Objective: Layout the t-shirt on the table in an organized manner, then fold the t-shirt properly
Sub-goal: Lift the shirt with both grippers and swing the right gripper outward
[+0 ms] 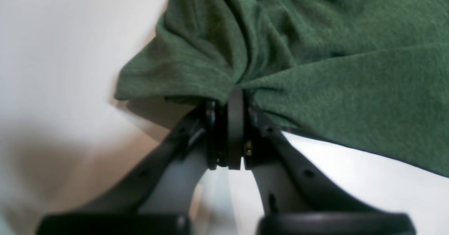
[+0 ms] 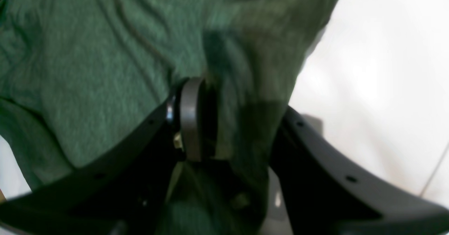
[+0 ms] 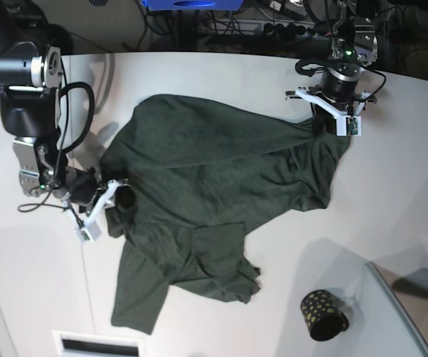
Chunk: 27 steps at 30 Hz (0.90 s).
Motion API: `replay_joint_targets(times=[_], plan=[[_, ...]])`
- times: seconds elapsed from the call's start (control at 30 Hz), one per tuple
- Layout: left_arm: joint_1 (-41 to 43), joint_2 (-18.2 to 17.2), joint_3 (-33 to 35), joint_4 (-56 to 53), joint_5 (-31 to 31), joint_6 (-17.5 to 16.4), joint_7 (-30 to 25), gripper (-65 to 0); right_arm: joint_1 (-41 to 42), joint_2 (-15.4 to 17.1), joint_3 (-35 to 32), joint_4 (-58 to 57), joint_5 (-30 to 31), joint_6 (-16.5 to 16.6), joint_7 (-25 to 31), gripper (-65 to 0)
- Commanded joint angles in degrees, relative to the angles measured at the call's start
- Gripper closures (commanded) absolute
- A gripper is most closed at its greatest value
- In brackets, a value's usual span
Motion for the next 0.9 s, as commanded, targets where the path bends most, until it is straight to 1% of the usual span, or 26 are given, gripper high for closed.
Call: replay_joint_targets(times=[0.0,0.03,0.07,0.13,0.17,0.23,0.3,0.4,0.53,0.6,0.7,0.77,0.87], plan=[[-0.02,-0.39,-0.19,1.19,-0.21,-0.18,-1.47,0.0,0.40,0.64,1.54,3.28,0.84,0.43,-0.61,-19.4],[-0.02,-0.39,-0.28,1.19,-0.12,-0.18,-1.47,0.0,-0.48,0.47,2.86,5.56,0.84,0.43,-2.01,-18.5],[0.07,-0.39,-0.28,1.28,0.14,-0.18,-1.47,0.0,-1.36,0.29,3.74,8.20,0.84,0.43,-3.51,-14.9],[0.16,-0.39,-0.28,1.46,2.87,-0.18,-1.47,0.0,-2.33,0.29,4.00,12.07,0.75,0.43,-6.32,-2.9],[0.16,-0.21,-0.19,1.98,4.71,-0.18,-1.47,0.0,-2.42,0.29,4.00,13.65,0.75,0.43,-7.73,0.0],[0.25,0.05,-0.19,3.48,8.49,-0.18,-1.47,0.0,-2.86,0.29,4.26,16.73,0.75,0.43,-10.28,-1.2],[0.25,0.49,-0.19,5.68,10.87,-0.18,-1.47,0.0,-3.39,0.29,4.26,21.30,0.75,0.43,-12.83,-0.2],[0.25,0.67,-0.72,10.25,13.06,-0.18,-1.47,0.0,-4.70,0.20,4.26,29.74,0.75,0.43,-18.28,0.0],[0.25,0.40,-0.81,16.05,14.73,-0.18,-1.47,0.0,-5.41,0.20,4.00,40.03,0.75,0.43,-23.11,0.0],[0.16,0.40,-0.81,17.63,17.11,-0.18,-1.47,0.0,-4.79,0.20,3.91,42.84,0.75,0.43,-24.17,0.0],[-0.19,0.75,-0.81,17.90,21.50,-0.18,-1.47,0.0,-1.71,0.20,3.91,44.69,0.75,0.43,-24.43,0.0],[-0.19,0.84,-0.81,17.72,22.73,-0.18,-1.47,0.0,1.01,0.20,4.18,44.69,0.75,0.43,-24.43,0.0],[-0.19,0.84,-0.89,17.72,22.82,-0.18,-1.47,0.0,4.44,0.20,3.83,44.60,0.66,0.43,-24.43,0.0]])
